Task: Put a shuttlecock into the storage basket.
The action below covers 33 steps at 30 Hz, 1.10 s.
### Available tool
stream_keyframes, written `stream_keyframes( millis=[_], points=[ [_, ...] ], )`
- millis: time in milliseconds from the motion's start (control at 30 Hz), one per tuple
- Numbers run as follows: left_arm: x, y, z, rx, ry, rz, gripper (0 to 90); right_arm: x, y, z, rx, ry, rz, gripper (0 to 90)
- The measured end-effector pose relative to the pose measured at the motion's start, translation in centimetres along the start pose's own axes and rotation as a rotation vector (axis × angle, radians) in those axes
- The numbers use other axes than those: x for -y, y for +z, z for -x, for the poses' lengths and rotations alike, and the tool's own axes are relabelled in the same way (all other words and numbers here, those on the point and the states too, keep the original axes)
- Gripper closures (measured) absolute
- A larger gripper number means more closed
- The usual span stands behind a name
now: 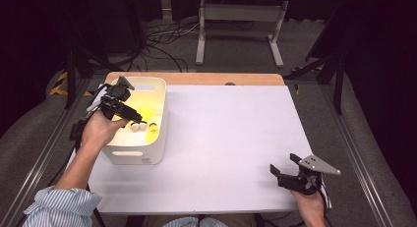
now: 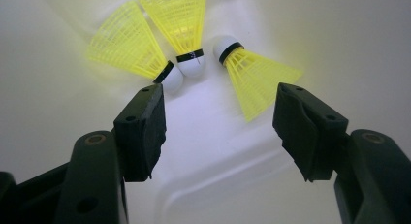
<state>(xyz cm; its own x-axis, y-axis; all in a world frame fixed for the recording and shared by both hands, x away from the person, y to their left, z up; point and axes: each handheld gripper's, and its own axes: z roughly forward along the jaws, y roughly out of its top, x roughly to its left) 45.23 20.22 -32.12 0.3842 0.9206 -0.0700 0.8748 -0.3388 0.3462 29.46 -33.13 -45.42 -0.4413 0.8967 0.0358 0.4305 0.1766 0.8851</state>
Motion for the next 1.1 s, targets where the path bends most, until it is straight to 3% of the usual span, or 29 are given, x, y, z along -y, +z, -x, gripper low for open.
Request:
stream_keyframes(
  millis=[233, 1100],
  points=[
    [0.2, -0.8, -0.1, 0.011, -0.003, 0.010, 37.3, 0.0, 0.0, 0.1, 0.000, 0.000, 0.000, 12.2],
    [1.4, -3.2, -2.0, -0.045, -0.041, 0.026, 38.3, 0.1, 0.0, 0.1, 0.001, 0.005, 0.000, 12.2]
  ],
)
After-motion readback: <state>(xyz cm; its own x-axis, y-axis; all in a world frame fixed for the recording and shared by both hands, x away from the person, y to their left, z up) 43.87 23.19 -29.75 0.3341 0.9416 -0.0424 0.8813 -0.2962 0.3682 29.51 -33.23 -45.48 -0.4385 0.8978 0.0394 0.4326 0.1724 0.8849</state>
